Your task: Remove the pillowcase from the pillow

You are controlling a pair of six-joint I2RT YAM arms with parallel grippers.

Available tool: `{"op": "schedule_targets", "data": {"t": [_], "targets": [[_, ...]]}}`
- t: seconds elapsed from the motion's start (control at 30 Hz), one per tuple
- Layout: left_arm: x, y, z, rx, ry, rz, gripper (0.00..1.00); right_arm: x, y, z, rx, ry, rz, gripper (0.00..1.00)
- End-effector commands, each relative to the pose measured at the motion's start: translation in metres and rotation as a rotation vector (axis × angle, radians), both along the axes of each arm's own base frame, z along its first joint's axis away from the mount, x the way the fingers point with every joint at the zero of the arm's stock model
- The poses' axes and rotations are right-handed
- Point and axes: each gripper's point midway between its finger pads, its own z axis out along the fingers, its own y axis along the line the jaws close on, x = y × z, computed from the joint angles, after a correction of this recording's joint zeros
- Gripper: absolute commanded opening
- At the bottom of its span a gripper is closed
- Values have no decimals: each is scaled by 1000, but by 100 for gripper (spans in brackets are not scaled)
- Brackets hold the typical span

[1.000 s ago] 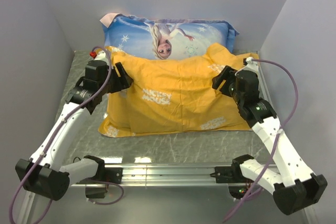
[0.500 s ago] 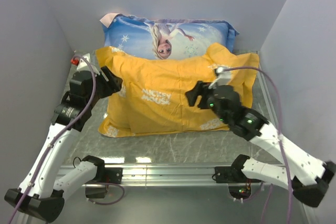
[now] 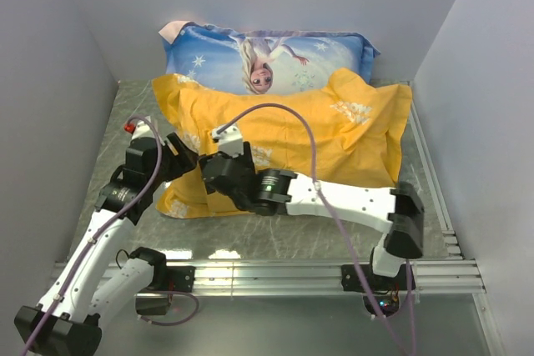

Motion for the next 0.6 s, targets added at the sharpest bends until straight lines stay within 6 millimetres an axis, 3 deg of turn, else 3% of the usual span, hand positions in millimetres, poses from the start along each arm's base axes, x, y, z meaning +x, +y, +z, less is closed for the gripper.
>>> {"op": "schedule_targets", "data": {"t": [0.0,0.1,0.13,0.27,0.33,0.43,0.47,0.57], "targets": [[8,-2,12,-49,-60,-3,73,16,1,2,-58,-51,-93,79],[12,-5,8,-74,-57,-21,66,19,10,-8,-92,-52,-94,79],[15,-7,6,-90,-59,-27,59,23,13,-14,-109,-59,-105,78],[17,-10,3,-101,-56,-36,48,28,9,-23,-153,-63,-135,74],[18,-10,2,-100,-54,-38,36,29,3,-24,-159,-66,-147,67],[19,-8,3,-97,-56,-34,18,29,-10,-20,-140,-69,-168,42],[18,-8,3,-98,-54,-35,14,30,-14,-18,-127,-69,-174,28],[17,-7,4,-98,-54,-35,4,30,-29,-12,-105,-69,-191,15]]}}
